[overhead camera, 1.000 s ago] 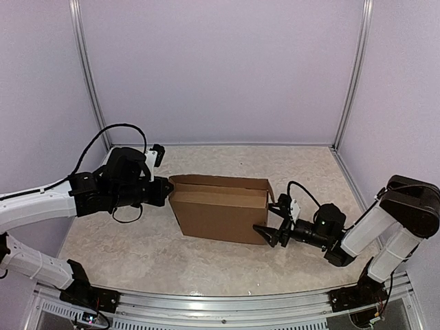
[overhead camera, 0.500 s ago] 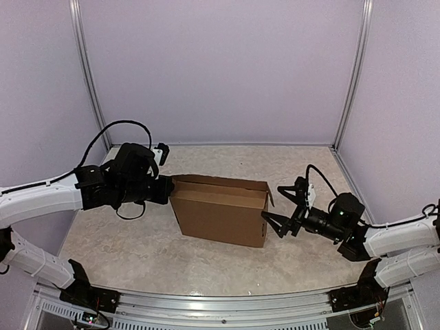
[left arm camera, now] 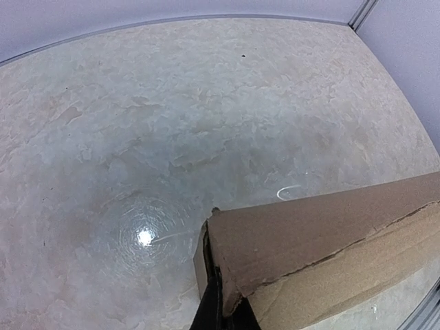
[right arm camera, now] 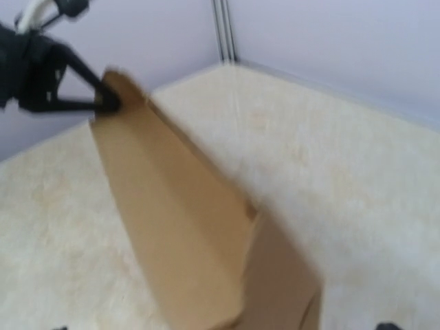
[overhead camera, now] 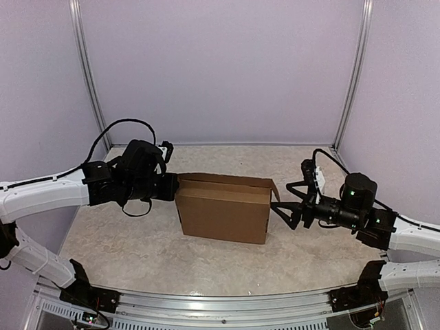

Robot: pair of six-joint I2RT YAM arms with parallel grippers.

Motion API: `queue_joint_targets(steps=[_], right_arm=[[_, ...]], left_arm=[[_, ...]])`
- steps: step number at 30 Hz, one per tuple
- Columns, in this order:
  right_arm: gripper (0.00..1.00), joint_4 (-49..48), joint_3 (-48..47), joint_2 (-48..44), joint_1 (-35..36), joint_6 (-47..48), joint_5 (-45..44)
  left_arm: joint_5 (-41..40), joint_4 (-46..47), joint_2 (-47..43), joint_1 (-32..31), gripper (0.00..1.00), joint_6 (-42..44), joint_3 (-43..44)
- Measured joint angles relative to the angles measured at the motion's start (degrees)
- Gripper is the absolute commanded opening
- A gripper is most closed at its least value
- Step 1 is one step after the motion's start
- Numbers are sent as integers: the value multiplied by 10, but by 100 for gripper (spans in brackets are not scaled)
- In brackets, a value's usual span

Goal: Fold the paper box

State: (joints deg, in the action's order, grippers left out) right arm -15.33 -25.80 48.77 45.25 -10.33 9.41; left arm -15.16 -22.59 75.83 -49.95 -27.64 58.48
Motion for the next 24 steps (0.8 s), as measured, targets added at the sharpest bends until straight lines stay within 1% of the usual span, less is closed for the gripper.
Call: queue_joint_targets(steps=[4, 8, 13, 15, 17, 21, 24], right_arm=[[85, 92, -28, -23, 0, -11, -6], [79, 190, -84, -44, 0, -30, -33], [68, 265, -125, -59, 0, -60, -62], [59, 292, -137, -53, 0, -70, -78], [56, 319, -156, -38, 0, -78, -98], [52, 353, -210, 11, 0, -89, -128], [50, 360, -242, 44, 0, -89, -138]], left_arm=[[-12, 1, 5, -3, 0, -25, 1], [-30, -4, 7, -13, 0, -52, 4], [-55, -29, 17, -28, 0, -78, 21], [-63, -36, 20, -30, 0, -85, 27], [-68, -40, 23, -31, 0, -91, 29], [-76, -43, 23, -32, 0, -97, 30], [-78, -47, 24, -32, 0, -97, 30]])
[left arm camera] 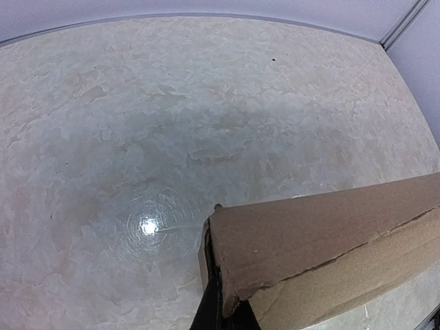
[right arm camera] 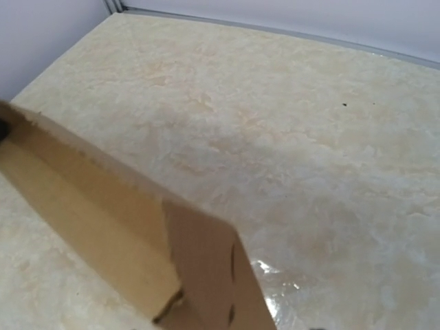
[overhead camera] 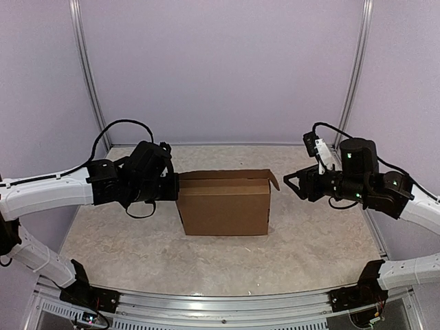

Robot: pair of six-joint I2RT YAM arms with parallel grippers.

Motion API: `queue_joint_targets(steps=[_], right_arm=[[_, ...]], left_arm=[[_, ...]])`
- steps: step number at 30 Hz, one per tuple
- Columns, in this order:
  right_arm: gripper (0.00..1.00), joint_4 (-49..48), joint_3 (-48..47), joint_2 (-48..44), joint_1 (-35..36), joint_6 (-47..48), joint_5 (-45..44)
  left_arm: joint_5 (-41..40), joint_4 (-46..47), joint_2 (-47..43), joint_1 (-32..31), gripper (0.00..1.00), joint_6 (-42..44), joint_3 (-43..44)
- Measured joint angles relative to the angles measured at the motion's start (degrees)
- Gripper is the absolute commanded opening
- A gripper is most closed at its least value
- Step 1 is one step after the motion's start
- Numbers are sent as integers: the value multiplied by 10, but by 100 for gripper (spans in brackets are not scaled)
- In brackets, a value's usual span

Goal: Fold the paper box

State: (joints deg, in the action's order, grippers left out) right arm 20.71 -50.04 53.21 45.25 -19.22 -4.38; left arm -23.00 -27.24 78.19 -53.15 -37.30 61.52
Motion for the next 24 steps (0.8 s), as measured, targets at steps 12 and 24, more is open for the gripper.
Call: queue_joint_targets(steps=[12, 24], right_arm=[[39, 23, -67, 110, 0, 17, -3], [25, 27, -69, 135, 0, 20, 12]], left_arm=[[0, -17, 9, 0, 0, 1, 15], [0, -17, 11, 0, 0, 2, 17]])
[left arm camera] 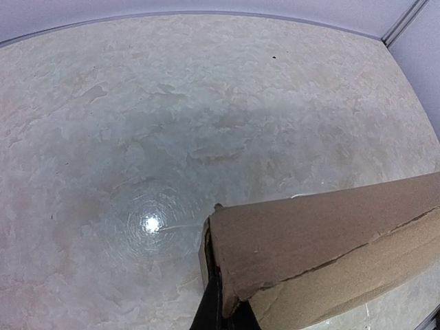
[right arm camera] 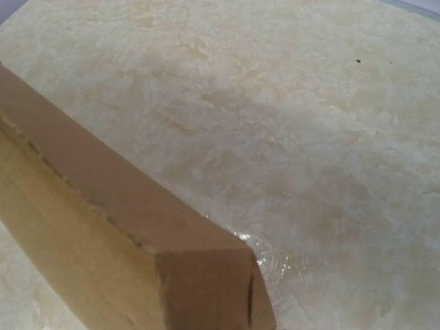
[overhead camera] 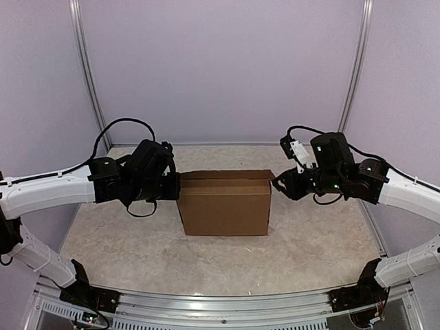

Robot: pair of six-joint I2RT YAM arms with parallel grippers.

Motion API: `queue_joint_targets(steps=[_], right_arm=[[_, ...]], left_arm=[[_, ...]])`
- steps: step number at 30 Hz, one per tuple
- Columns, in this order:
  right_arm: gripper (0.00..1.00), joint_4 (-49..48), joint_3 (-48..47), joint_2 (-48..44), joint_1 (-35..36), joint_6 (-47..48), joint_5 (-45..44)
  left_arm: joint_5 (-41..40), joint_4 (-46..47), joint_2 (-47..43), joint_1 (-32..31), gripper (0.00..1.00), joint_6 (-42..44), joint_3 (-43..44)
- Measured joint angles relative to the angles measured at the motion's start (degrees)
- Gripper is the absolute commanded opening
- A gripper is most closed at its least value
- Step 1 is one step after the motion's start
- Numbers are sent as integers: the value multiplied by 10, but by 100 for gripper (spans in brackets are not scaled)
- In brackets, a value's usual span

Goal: Fold the paper box

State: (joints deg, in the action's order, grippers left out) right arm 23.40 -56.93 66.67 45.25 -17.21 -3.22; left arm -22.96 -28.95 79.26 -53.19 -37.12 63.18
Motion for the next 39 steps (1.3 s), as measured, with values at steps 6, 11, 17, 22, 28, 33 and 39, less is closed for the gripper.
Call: queue_joint_targets(steps=[6, 11, 17, 22, 28, 33, 39], right_arm=[[6, 5, -11, 18, 0, 0, 0], [0, 9, -20, 28, 0, 2, -2], [0, 18, -22, 29, 0, -1, -7], [0, 28, -22, 28, 0, -14, -11], [0, 48, -25, 27, 0, -49, -13], [0, 69, -26, 16, 0, -101, -16], [0, 87, -37, 11, -3, -157, -12]], left_arm=[[0, 0, 2, 0, 0, 1, 2], [2, -1, 3, -1, 0, 1, 5], [2, -3, 9, -2, 0, 3, 11], [-7, -5, 21, -5, 0, 9, 21], [-30, -11, 41, -16, 0, 17, 38], [-47, -10, 54, -28, 0, 30, 47], [-61, -3, 60, -42, 0, 41, 47]])
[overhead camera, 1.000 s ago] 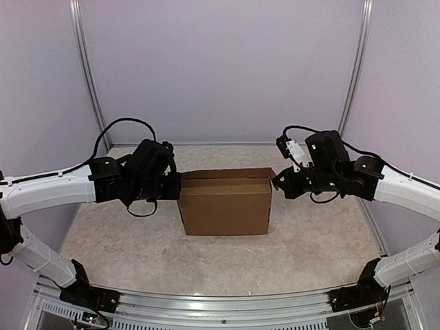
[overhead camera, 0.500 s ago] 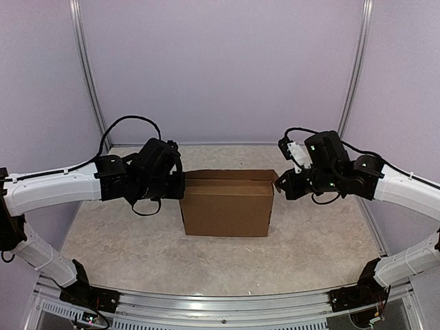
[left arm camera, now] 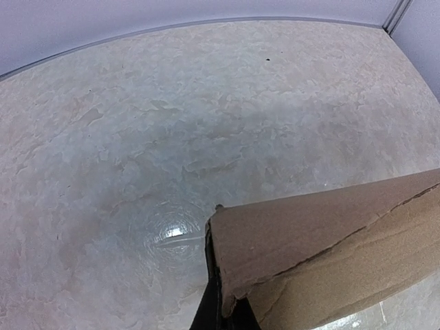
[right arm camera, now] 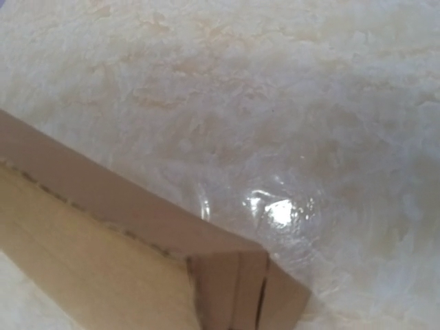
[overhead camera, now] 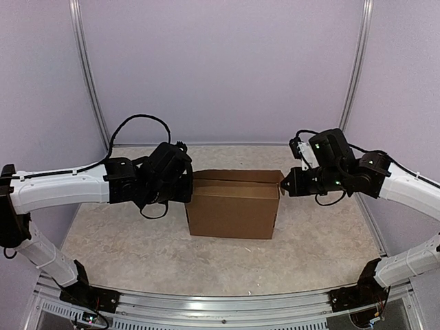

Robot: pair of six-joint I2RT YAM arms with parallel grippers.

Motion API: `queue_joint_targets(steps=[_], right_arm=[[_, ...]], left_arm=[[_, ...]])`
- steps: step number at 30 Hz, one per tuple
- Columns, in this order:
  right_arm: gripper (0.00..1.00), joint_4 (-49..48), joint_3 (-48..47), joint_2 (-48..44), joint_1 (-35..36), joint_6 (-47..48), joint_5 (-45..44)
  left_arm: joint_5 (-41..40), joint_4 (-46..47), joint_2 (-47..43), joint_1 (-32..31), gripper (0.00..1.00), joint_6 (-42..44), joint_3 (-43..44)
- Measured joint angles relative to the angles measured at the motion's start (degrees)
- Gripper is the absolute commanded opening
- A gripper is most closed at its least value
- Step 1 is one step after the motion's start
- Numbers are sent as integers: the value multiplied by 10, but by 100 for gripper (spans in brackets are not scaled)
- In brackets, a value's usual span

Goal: Fold the paper box

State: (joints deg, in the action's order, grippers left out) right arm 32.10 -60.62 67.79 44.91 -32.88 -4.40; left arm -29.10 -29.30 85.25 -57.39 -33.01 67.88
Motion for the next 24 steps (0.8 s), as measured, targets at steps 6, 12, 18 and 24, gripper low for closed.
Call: queue_joint_targets(steps=[6, 12, 18, 24], right_arm=[[0, 4, -3, 0, -13, -51, 16], [0, -12, 3, 0, -32, -99, 49], [0, -57, 30, -5, -61, -138, 87], [0, -81, 42, -7, -71, -159, 103]], left_arm=[[-8, 16, 6, -6, 0, 5, -2], [-17, 28, 7, -11, 0, 12, -9], [-19, 45, 7, -13, 0, 15, -15], [-27, 52, 10, -13, 0, 16, -17]])
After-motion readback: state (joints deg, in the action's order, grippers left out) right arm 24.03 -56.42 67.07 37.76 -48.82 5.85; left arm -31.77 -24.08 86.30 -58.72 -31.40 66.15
